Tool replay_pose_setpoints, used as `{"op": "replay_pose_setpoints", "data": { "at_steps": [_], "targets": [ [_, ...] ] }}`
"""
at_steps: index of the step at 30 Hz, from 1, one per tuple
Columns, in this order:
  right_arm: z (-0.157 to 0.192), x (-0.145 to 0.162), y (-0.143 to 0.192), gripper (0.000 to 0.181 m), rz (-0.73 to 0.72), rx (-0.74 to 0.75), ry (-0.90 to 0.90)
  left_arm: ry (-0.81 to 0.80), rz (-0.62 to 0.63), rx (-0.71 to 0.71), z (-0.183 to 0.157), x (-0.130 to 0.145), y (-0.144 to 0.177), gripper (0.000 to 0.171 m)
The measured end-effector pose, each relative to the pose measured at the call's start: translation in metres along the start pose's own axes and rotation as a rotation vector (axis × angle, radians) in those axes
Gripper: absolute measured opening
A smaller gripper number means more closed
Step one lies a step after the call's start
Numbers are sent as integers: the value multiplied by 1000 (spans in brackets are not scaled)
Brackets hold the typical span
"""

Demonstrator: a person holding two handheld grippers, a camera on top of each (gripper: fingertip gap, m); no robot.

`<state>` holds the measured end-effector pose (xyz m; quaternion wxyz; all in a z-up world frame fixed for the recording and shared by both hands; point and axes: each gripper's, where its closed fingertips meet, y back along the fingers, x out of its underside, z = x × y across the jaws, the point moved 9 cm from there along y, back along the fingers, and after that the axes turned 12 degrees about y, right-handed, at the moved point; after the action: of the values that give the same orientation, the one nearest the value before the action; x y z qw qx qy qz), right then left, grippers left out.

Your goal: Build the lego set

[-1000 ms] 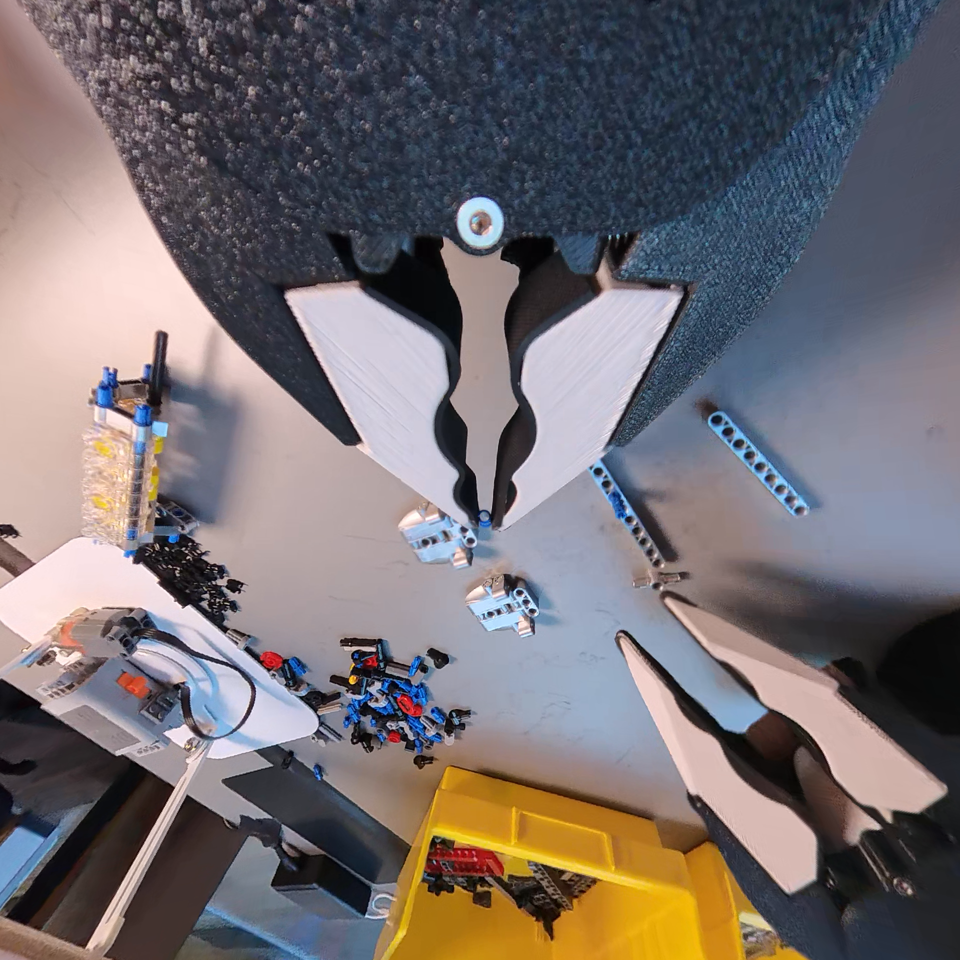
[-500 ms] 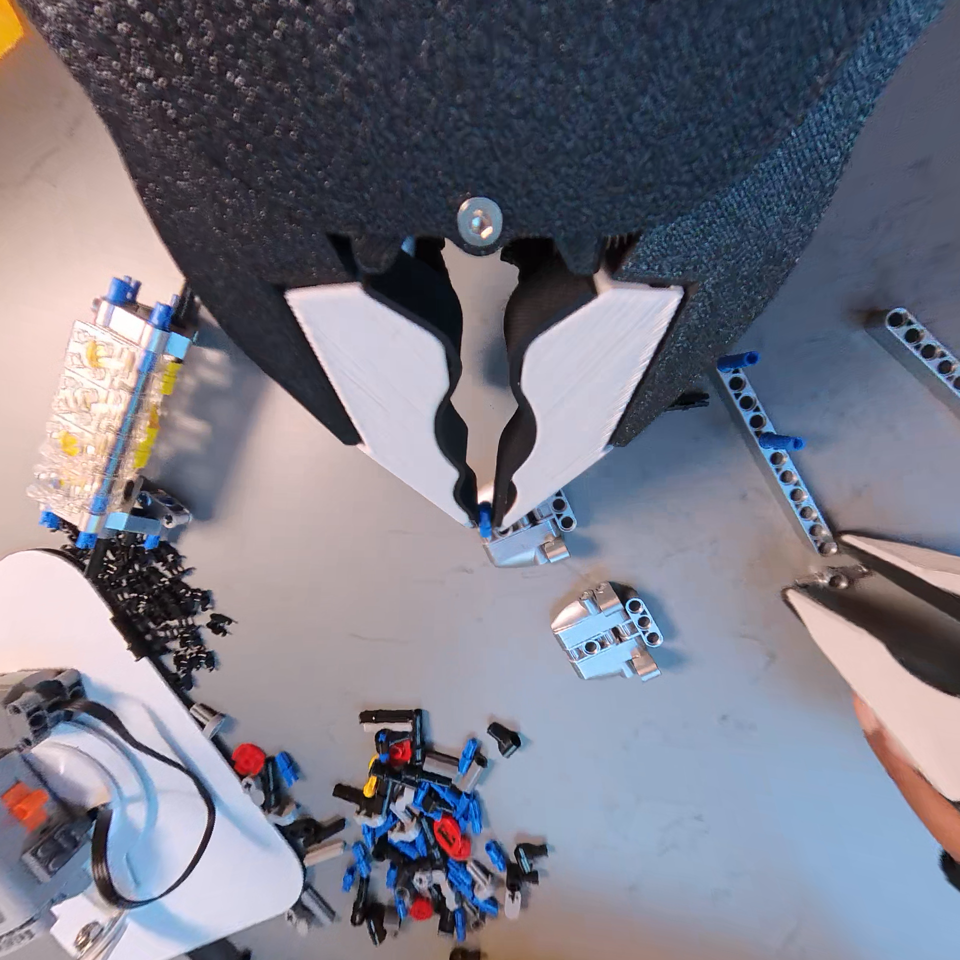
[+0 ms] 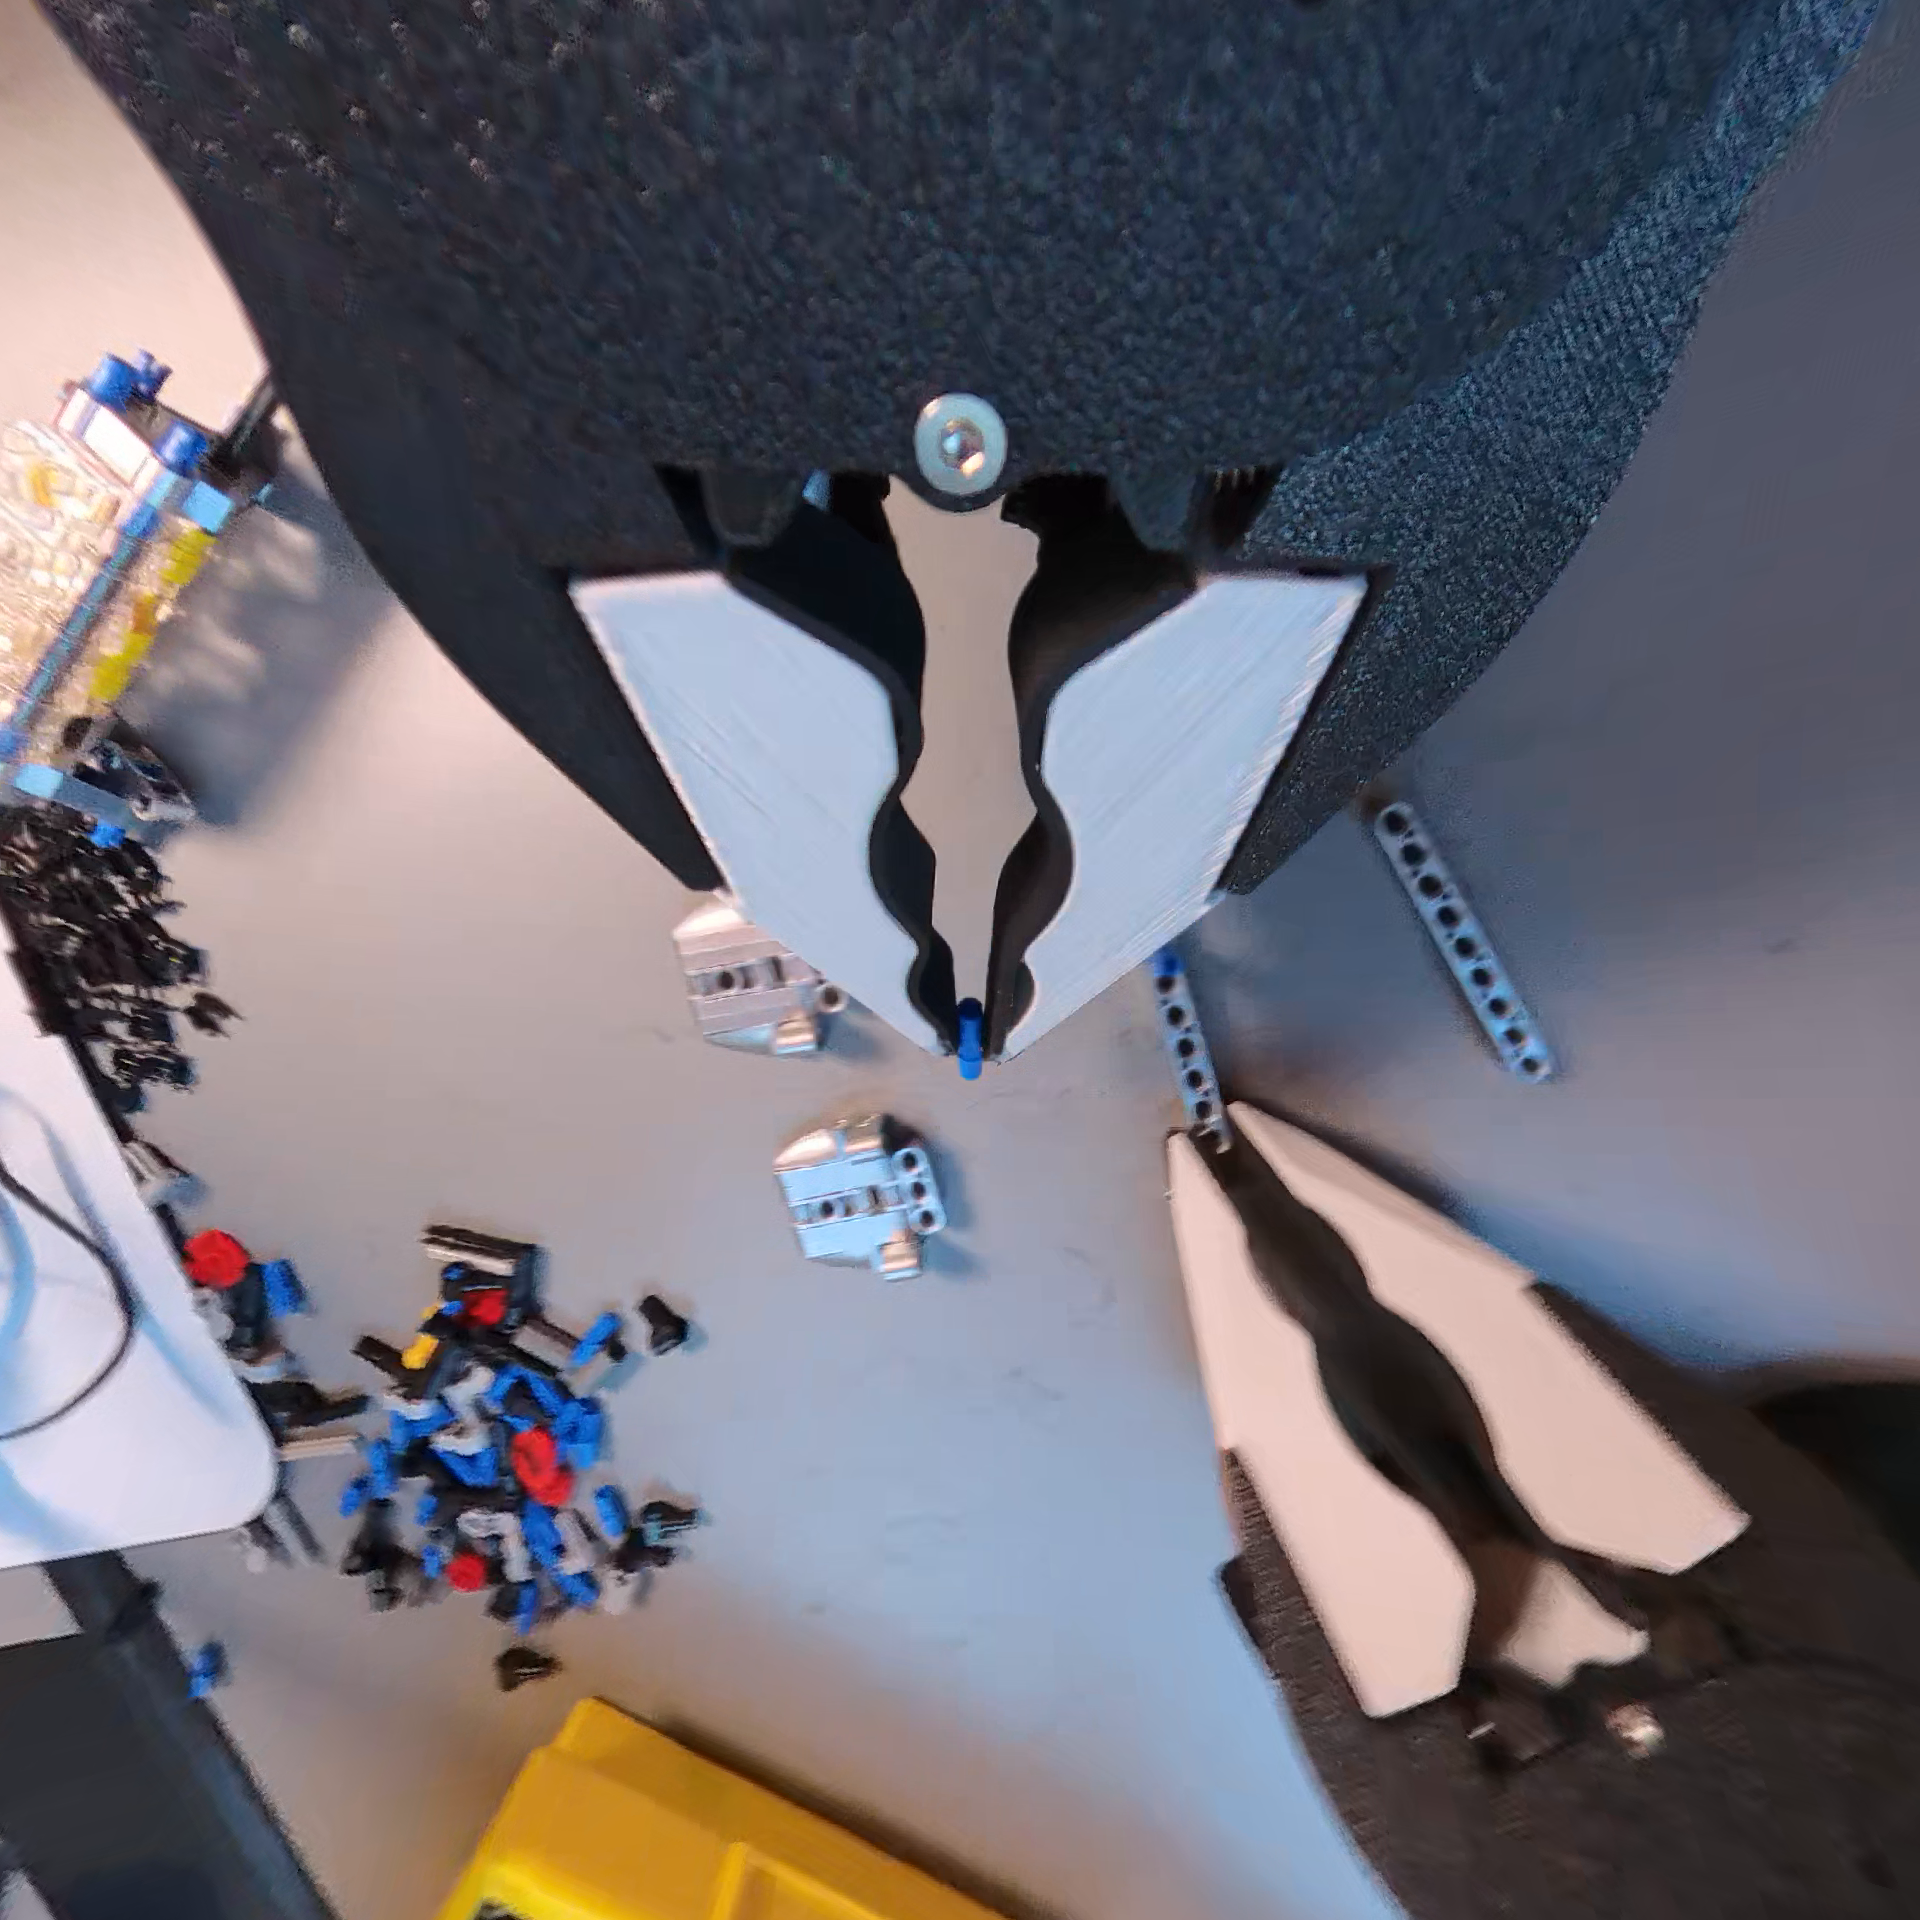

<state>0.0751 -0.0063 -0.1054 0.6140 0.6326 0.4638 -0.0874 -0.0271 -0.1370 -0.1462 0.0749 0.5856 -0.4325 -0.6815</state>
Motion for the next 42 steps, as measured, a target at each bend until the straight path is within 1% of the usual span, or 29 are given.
{"op": "replay_pose_setpoints", "data": {
  "at_steps": [4,11,17,22,26,37,42],
  "targets": [
    [19,-9,2,3,88,-95,100,-8,-3,6,-1,0,-1,6],
    [27,-21,-14,2,266,-252,277,6,-6,51,-4,0,-3,6],
    [32,-28,-20,3,412,-324,433,14,-7,87,-4,-1,-4,6],
    [35,-32,-24,3,483,-351,498,10,-5,98,-4,-1,-4,6],
    [36,-33,-25,3,507,-354,526,16,-7,105,-3,-1,-4,6],
    [41,-37,-25,3,446,-299,597,48,-15,125,0,-2,-5,6],
    [42,-36,-28,3,468,-309,602,50,-13,130,0,-3,-5,6]
  ]
}}
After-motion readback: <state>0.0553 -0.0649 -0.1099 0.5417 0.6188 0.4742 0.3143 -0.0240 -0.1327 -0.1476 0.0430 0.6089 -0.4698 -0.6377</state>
